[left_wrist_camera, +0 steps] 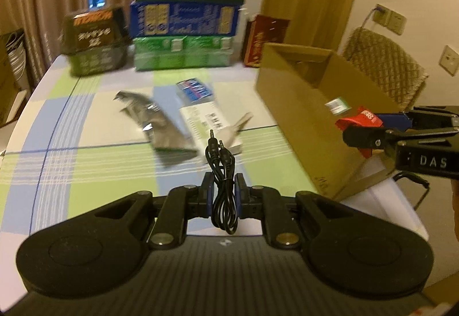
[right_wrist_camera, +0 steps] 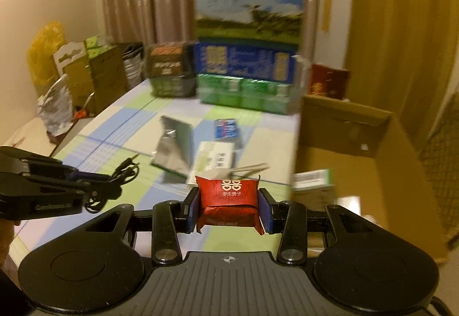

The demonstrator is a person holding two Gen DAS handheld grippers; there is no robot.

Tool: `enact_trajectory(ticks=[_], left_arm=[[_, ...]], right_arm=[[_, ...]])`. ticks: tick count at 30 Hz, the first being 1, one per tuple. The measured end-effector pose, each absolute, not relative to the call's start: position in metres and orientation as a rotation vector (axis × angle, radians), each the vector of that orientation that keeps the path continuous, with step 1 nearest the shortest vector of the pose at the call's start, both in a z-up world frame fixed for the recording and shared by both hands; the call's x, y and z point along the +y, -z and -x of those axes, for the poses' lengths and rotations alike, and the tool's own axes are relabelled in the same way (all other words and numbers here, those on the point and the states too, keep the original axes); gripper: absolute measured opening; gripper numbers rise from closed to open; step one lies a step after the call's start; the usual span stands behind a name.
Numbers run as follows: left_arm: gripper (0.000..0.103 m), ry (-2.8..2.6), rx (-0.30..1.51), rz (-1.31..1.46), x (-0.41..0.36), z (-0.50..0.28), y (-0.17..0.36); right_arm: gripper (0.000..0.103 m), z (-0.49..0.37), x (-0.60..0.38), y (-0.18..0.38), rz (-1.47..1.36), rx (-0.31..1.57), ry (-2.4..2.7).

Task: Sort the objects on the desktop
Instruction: 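Carry the cable and candy packet over the cardboard box with both grippers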

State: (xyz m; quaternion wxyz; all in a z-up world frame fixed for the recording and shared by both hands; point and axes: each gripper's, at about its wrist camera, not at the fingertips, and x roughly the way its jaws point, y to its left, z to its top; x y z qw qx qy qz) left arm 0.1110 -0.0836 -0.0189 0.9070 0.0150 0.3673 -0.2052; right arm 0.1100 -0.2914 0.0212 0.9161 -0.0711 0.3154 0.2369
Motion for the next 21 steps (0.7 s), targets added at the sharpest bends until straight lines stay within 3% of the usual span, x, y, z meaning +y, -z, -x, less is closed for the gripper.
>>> enact_trajectory(ticks=[10,21], left_arm=[[0.011,0.549,0.710,-0.063,-0.171,-0.100,-0.015],[0.011,0.654,0.709,-0.089,-0.253,-0.108,-0.020]], right_arm=[[0.039,-0.115,-0.391,-0.053,0.084,0.612,-0.318],[0.039,-0.129,-0.448,-0.051,0.010,0.633,-0.257]])
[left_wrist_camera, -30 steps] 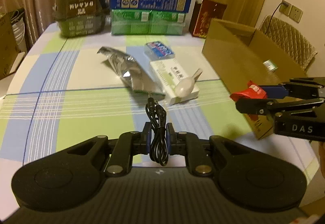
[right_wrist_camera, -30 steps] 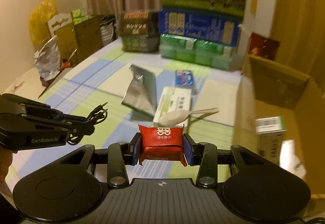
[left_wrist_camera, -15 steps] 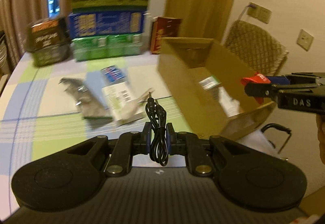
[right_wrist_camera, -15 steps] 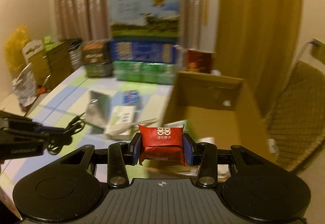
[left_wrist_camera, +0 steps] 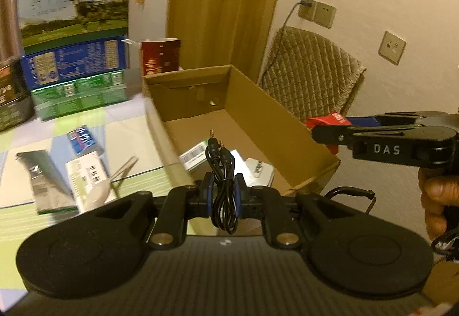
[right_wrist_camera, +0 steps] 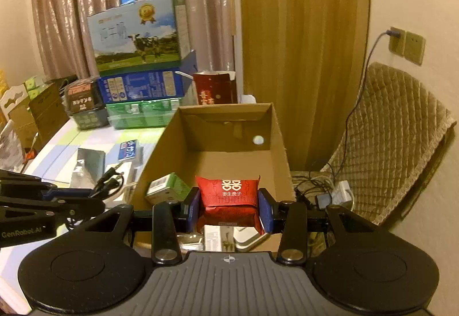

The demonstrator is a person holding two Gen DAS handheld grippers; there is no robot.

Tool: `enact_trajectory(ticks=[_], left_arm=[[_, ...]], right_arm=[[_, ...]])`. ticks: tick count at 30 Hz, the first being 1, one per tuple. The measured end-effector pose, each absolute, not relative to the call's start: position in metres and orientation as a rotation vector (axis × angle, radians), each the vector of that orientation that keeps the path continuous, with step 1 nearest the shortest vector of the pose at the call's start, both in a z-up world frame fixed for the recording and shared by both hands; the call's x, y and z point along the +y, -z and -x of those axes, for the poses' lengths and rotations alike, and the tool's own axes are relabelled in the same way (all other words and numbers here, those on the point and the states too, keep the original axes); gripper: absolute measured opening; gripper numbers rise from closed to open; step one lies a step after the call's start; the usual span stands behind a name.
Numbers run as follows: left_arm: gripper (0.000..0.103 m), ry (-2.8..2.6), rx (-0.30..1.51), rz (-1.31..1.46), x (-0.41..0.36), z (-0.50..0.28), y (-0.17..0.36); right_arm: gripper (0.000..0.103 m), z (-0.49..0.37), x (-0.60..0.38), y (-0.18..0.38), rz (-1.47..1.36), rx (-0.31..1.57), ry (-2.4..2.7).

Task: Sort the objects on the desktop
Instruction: 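Carry the cable and candy packet over the cardboard box with both grippers, then open both grippers to drop the cable and candy into the box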

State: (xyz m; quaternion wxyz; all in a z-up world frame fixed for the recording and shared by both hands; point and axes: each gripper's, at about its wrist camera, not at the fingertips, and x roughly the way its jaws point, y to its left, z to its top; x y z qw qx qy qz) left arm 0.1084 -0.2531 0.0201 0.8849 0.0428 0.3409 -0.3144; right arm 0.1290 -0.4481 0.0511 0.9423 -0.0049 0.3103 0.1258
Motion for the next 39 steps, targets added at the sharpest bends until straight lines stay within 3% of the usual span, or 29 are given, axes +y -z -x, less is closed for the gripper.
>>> enact_trajectory(ticks=[18,20,21,39], left_arm=[[0.011,0.696,0.731,-0.044,-0.287,-0.143,-0.002],[0.023,0.685,0.726,-0.032,-0.285,-0.147,0.001],[0.024,0.682,0.729,-0.022,-0.283,-0.149,0.002],[0.024,0.629,0.707,-0.024,-0.253,-0.147,-0.005]], right_arm=[[0.039,-0.155,-0.463,-0.038,-0.020,0.656,-0.243],[0.039,-0.158,-0.462,-0.036,-0.018,0.661,-0.242],[0.039,-0.159,-0.462,-0.035,-0.019,0.664,-0.242],[0.040,-0.167,-0.447,-0.034,-0.007,0.675,-0.254]])
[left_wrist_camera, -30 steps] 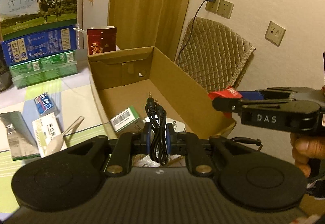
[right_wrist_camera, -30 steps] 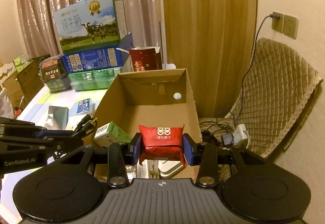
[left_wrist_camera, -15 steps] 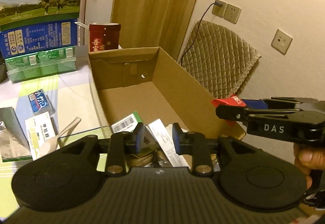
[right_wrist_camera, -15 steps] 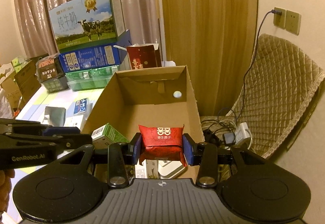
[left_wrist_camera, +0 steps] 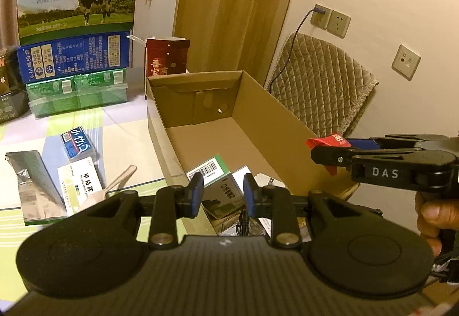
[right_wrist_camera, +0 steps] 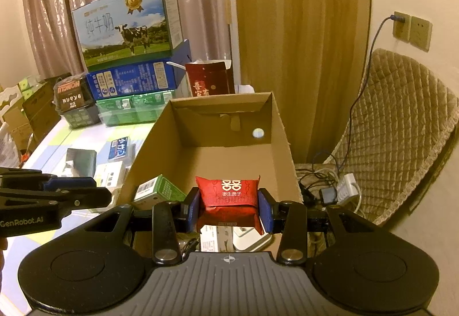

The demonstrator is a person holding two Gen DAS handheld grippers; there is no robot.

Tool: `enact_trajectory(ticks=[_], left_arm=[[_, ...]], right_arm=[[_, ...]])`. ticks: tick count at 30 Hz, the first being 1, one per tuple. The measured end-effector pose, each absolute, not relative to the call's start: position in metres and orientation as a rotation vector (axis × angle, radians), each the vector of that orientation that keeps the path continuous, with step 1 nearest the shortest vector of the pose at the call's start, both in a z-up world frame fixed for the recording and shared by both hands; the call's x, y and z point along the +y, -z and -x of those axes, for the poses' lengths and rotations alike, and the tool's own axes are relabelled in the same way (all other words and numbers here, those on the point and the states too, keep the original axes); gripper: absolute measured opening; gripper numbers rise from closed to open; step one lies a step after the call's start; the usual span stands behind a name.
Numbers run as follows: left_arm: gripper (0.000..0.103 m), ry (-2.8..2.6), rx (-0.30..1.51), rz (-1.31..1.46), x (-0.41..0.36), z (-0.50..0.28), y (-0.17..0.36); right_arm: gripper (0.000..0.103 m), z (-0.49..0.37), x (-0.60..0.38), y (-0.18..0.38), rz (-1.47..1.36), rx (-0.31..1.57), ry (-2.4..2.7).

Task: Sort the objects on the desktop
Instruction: 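Open both grippers to drop the cable and candy into the box, then withdraw both tools from the box back to the table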

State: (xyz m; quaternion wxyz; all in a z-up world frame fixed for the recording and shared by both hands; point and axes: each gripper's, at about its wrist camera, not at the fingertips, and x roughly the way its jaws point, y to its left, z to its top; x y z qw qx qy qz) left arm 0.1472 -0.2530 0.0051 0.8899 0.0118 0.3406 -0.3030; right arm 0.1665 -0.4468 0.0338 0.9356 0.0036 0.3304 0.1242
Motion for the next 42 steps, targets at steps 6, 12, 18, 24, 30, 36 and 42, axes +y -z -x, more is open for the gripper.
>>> enact_trajectory(ticks=[6,12,18,24,30,36,42], left_arm=[[0.027,0.619,0.704,-0.024,-0.250,-0.146,-0.006],[0.029,0.601,0.707,-0.035,-0.245,-0.146,-0.003],[0.029,0.591,0.710,-0.037,-0.240,-0.144,-0.002],[0.030,0.590,0.706,-0.033,-0.237,-0.141,-0.004],[0.031,0.582,0.701,-0.035,-0.230,-0.137,-0.009],[0.032,0.565,0.691,-0.031,-0.218,-0.132,-0.015],[0.042,0.538,0.678,-0.027,-0.199,-0.128,-0.022]], right_arm=[[0.057,-0.172,-0.441,-0.034,-0.003,0.680,-0.262],[0.061,-0.172,-0.441,-0.035,-0.018,0.672,-0.256],[0.061,-0.169,-0.446,-0.036,-0.026,0.677,-0.242],[0.061,-0.162,-0.444,-0.039,-0.022,0.675,-0.247],[0.061,-0.155,-0.435,-0.042,-0.009,0.675,-0.261],[0.062,-0.147,-0.424,-0.046,0.004,0.673,-0.274],[0.063,-0.140,-0.409,-0.052,0.020,0.663,-0.295]])
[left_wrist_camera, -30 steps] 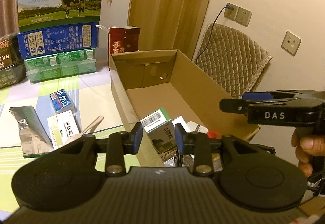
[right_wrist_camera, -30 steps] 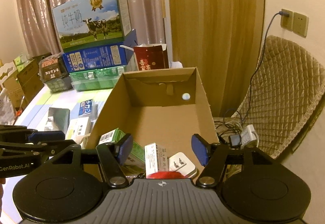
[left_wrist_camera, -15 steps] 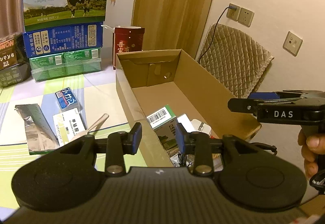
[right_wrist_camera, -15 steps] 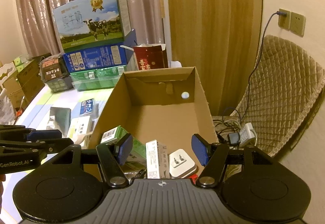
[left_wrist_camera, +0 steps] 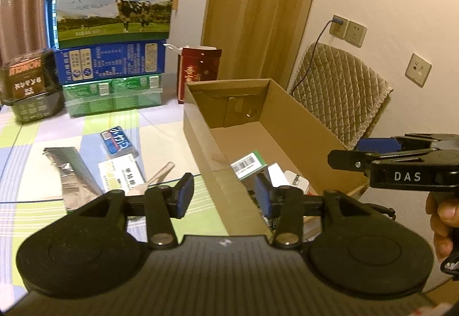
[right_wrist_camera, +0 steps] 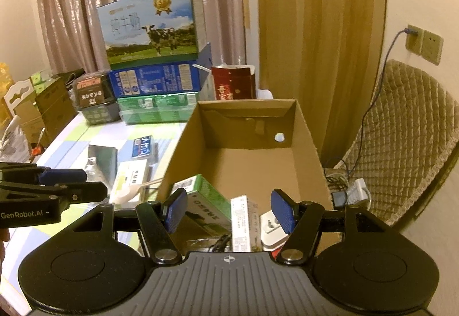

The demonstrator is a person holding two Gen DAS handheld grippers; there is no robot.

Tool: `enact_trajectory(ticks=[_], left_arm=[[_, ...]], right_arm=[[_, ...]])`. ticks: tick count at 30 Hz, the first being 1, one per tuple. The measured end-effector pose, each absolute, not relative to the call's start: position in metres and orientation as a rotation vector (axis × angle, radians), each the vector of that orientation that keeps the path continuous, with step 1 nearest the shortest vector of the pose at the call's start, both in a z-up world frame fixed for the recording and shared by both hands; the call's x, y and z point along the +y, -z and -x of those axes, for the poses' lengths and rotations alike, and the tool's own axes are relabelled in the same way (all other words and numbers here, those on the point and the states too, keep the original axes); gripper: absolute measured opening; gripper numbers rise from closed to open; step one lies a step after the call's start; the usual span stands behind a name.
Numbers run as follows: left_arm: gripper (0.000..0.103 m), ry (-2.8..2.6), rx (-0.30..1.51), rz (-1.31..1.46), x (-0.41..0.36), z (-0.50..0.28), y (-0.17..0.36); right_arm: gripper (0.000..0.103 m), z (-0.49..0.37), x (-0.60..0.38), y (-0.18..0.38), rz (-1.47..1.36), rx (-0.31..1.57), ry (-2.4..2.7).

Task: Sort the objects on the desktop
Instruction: 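Withdraw both tools from the box back to the table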

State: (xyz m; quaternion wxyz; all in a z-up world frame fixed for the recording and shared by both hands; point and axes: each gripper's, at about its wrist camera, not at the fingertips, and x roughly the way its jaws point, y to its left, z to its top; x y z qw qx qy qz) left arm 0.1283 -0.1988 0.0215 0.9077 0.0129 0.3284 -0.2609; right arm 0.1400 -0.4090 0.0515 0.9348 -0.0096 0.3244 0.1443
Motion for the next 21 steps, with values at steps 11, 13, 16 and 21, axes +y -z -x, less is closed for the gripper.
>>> enact_trajectory(ticks=[11,13,16,21], left_arm=[[0.067,0.450,0.663,-0.024,-0.139,-0.121,-0.028],[0.069,0.425,0.663,-0.025,-0.124,-0.119,-0.027],[0.077,0.385,0.670,-0.033,-0.100,-0.118,-0.024],[0.093,0.312,0.673,-0.034,-0.061,-0.117,-0.019]], right_arm=[[0.092,-0.128,-0.374,-0.061,0.059,0.637,-0.334],[0.098,-0.127,-0.367,-0.061,0.063,0.631,-0.341],[0.101,-0.125,-0.356,-0.062,0.070,0.625,-0.354],[0.101,-0.123,-0.340,-0.064,0.078,0.622,-0.377]])
